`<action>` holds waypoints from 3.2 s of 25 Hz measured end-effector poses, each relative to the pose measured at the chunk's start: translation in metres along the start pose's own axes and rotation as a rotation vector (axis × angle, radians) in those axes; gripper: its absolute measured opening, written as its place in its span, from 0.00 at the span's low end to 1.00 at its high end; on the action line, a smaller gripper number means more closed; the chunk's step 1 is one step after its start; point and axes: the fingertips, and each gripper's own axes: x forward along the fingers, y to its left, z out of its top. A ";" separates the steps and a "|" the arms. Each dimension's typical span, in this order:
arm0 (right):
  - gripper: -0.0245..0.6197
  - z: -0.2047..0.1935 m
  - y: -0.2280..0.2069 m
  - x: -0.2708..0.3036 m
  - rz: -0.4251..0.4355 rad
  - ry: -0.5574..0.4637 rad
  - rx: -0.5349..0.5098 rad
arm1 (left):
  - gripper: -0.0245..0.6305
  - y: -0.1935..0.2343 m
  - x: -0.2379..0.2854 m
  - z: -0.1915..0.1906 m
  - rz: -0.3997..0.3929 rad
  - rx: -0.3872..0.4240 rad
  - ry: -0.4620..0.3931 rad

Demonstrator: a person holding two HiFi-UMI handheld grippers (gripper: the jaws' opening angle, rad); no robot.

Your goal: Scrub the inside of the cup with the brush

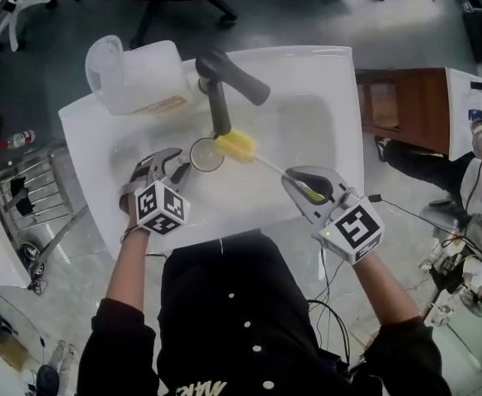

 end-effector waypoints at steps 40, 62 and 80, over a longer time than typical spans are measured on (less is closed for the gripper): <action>0.12 0.166 -0.023 -0.179 -0.527 -0.673 -0.057 | 0.08 0.077 -0.331 0.154 0.422 -0.318 -0.654; 0.12 0.205 0.007 -0.224 -0.576 -0.820 -0.129 | 0.08 0.063 -0.403 0.186 0.618 -0.312 -0.818; 0.12 0.215 0.018 -0.213 -0.529 -0.825 -0.151 | 0.08 0.069 -0.403 0.195 0.643 -0.323 -0.833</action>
